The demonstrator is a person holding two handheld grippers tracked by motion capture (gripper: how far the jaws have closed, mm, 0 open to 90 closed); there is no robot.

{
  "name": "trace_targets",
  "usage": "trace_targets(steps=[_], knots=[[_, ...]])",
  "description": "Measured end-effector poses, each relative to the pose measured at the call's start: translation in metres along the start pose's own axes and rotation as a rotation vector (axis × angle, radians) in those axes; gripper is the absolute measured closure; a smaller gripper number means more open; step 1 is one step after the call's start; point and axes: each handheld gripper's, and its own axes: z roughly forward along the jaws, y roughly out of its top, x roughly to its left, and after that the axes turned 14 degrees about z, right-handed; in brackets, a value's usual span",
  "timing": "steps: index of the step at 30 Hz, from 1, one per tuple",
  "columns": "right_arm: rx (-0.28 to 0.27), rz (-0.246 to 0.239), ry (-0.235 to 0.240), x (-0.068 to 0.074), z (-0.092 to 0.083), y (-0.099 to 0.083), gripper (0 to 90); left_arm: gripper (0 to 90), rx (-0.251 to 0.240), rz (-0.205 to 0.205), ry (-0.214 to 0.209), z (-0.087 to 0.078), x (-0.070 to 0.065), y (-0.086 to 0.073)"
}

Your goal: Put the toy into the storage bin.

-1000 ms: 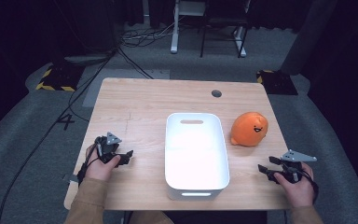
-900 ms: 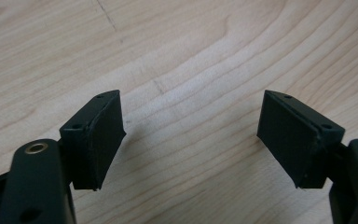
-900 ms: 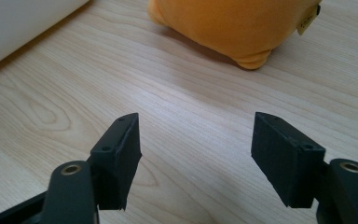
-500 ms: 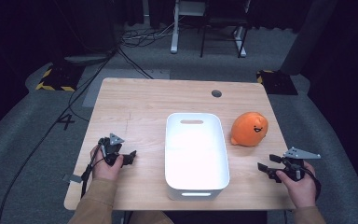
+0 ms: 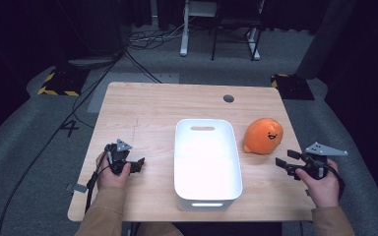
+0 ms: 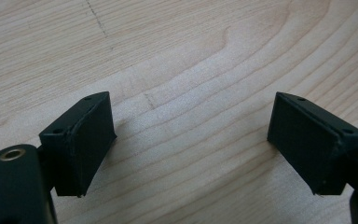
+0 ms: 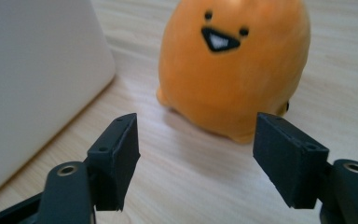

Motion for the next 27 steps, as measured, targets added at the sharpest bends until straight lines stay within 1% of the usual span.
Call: trace_targets(steps=[3,6,8,9,11,19,20,22,27], knots=[[-0.012,0.014,0.013,-0.004,0.0,0.012,34.1,14.5,0.001,0.008,-0.006,0.001,0.001,0.001],[-0.031,0.02,0.0,-0.008,0.0,0.021,35.6,14.1,0.006,0.012,-0.018,0.002,0.001,0.003],[-0.037,0.01,-0.004,-0.01,0.0,0.028,35.7,13.9,-0.001,0.008,-0.014,0.004,0.001,0.003],[-0.032,0.009,-0.004,-0.011,0.001,0.032,35.6,13.6,-0.003,0.01,-0.011,0.004,0.001,0.004],[-0.028,0.012,-0.008,-0.01,0.003,0.038,35.5,12.9,0.002,0.014,-0.013,0.005,0.001,0.005],[-0.03,-0.011,-0.019,-0.007,0.012,0.063,34.9,11.3,0.007,0.017,-0.015,0.006,0.002,0.007],[-0.038,-0.008,-0.018,-0.007,0.014,0.066,35.6,11.3,0.007,0.018,-0.015,0.006,0.002,0.007],[-0.038,-0.018,0.0,-0.008,0.017,0.07,43.1,11.3,0.007,0.018,-0.015,0.006,0.002,0.007],[-0.055,-0.024,-0.007,-0.009,0.023,0.078,45.9,11.3,0.009,0.018,-0.016,0.006,0.002,0.007]])
